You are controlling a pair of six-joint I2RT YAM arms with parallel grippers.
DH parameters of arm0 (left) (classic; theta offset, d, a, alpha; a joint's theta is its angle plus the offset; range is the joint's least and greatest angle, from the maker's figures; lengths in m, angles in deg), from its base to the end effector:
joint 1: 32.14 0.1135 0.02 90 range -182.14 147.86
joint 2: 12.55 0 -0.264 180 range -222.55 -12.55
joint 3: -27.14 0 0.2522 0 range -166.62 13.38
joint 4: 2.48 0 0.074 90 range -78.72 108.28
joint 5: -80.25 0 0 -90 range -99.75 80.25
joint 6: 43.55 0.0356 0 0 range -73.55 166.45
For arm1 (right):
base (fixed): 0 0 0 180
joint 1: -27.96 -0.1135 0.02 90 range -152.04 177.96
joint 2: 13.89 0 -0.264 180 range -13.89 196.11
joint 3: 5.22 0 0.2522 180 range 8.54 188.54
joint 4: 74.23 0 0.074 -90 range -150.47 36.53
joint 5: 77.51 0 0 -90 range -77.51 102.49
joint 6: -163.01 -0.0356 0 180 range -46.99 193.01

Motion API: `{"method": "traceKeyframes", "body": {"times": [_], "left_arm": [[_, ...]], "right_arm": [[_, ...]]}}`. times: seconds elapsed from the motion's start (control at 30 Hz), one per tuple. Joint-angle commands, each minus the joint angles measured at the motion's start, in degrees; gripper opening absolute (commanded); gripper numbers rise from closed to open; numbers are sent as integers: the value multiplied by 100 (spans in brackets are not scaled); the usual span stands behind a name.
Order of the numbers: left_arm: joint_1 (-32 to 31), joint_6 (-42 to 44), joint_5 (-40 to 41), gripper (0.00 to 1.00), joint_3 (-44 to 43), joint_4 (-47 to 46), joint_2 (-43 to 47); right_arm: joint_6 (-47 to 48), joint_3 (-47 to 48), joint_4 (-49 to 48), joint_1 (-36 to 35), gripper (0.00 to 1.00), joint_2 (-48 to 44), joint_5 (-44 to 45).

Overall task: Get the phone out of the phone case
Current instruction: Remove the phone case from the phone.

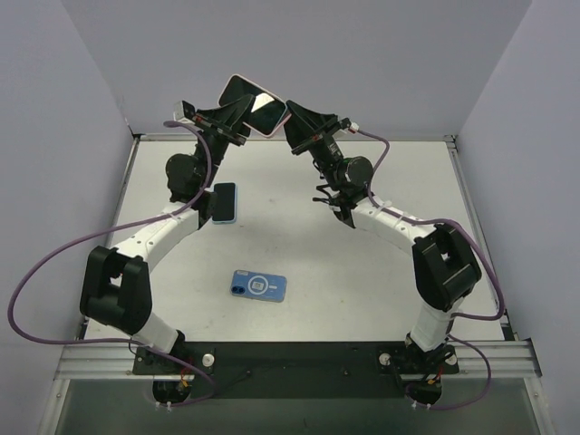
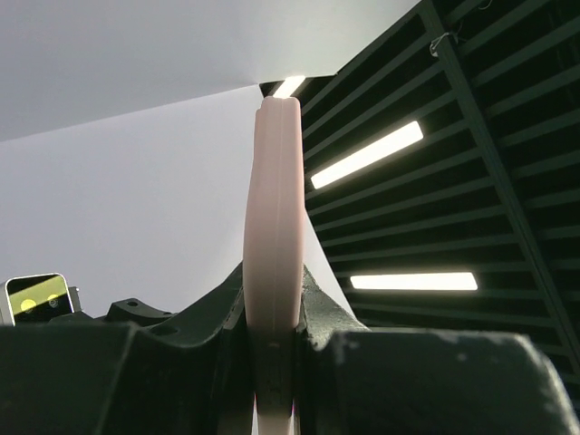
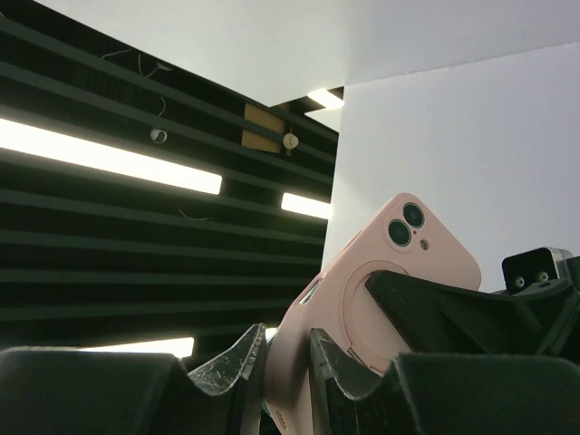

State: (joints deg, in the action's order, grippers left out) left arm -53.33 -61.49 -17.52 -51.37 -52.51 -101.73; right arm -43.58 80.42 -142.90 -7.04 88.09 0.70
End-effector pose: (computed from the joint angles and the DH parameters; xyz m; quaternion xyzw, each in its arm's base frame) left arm 0.3232 -0.1305 0.4001 -0.2485 0.3522 -0.8269 0.3612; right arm 0.3098 0.2258 0.3870 0.1362 0.3066 0.9208 0.1989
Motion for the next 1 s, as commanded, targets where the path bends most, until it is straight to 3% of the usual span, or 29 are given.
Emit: {"method": "traceKeyframes", "body": {"times": [0.0, 0.23, 0.4, 0.53, 0.63, 0.8, 0.97], "left_arm": [[-210, -562, -216, 0, -521, -2419, 797], [-201, 1, -603, 0, -565, -1787, 1000], [-193, 115, -927, 0, -652, -1462, 1017], [-201, 606, -1770, 0, -1239, -139, 1017], [-236, 897, -2219, 0, -1434, 366, 1000], [-324, 1100, -2703, 0, -1576, 1087, 912], [-430, 1520, -3150, 0, -1646, 1894, 824]], "right_arm": [[-673, -700, -1056, -112, 0, 165, -445], [672, -1658, 911, -7, 0, -634, -1237], [1717, -1660, 2642, 99, 0, -1082, -1633], [2527, -1528, 4101, 195, 0, -1381, -1861], [2826, -1466, 4218, 362, 0, -1365, -2203], [2677, -1265, 3533, 582, 11, -1022, -3134], [3072, -808, 3760, 609, 15, -776, -3715]]}}
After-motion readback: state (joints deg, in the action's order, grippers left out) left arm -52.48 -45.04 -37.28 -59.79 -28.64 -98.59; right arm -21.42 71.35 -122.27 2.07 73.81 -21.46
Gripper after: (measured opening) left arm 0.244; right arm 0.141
